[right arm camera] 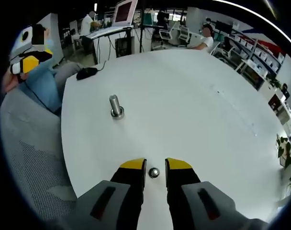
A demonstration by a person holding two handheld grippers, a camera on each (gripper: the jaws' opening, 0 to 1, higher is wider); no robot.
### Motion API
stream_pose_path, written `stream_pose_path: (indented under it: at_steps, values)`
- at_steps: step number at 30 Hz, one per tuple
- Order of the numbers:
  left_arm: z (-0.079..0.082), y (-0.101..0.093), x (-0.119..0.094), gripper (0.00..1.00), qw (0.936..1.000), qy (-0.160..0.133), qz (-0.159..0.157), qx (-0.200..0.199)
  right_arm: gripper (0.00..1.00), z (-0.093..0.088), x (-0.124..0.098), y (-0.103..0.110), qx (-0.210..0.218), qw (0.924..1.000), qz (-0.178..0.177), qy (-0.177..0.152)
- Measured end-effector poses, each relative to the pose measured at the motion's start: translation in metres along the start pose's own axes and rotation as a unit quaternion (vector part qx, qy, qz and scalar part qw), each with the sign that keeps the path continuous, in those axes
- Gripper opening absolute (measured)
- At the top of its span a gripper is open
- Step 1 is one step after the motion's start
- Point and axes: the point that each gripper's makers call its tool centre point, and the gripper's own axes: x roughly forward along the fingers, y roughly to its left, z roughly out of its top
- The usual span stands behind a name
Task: Place the washer onto the threaded stud by aligning its center hole with the stud, sliding it down to the base, and recovering from edge contact or off-axis alignment until the washer reaches the visible bottom stop.
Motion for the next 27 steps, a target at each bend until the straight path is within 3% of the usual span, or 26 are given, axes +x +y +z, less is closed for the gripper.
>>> stream_pose_path:
  at_steps: [2, 3, 9, 11, 16, 18, 20, 27]
  values:
    - [0.000, 0.000, 0.000, 0.20, 1.0000, -0.001, 0.000, 0.001, 0.20, 0.004, -0.006, 0.004, 0.032, 0.9993, 0.001, -0.021]
    - [0.000, 0.000, 0.000, 0.20, 1.0000, -0.001, 0.000, 0.002, 0.21, 0.008, -0.011, -0.001, 0.035, 0.9983, -0.017, -0.043]
    - [0.000, -0.001, 0.000, 0.20, 1.0000, 0.000, -0.001, 0.007, 0.25, 0.001, -0.032, 0.000, 0.067, 0.9946, -0.036, -0.070]
    - [0.000, -0.003, 0.000, 0.20, 1.0000, 0.002, -0.003, 0.009, 0.28, 0.005, -0.039, 0.003, 0.081, 0.9905, -0.033, -0.106]
    - [-0.001, -0.006, 0.000, 0.20, 0.9999, 0.004, -0.007, 0.014, 0.35, 0.005, -0.059, 0.001, 0.100, 0.9814, -0.053, -0.155]
    - [-0.001, -0.005, 0.001, 0.20, 0.9999, 0.003, -0.006, 0.016, 0.35, 0.003, -0.068, -0.002, 0.080, 0.9805, -0.077, -0.162]
    - [0.000, -0.005, 0.001, 0.20, 0.9999, 0.003, -0.005, 0.015, 0.36, 0.000, -0.072, 0.003, 0.101, 0.9787, -0.069, -0.165]
    - [0.000, -0.002, 0.000, 0.20, 0.9999, 0.001, 0.001, 0.015, 0.37, -0.007, -0.095, 0.005, 0.118, 0.9728, -0.097, -0.174]
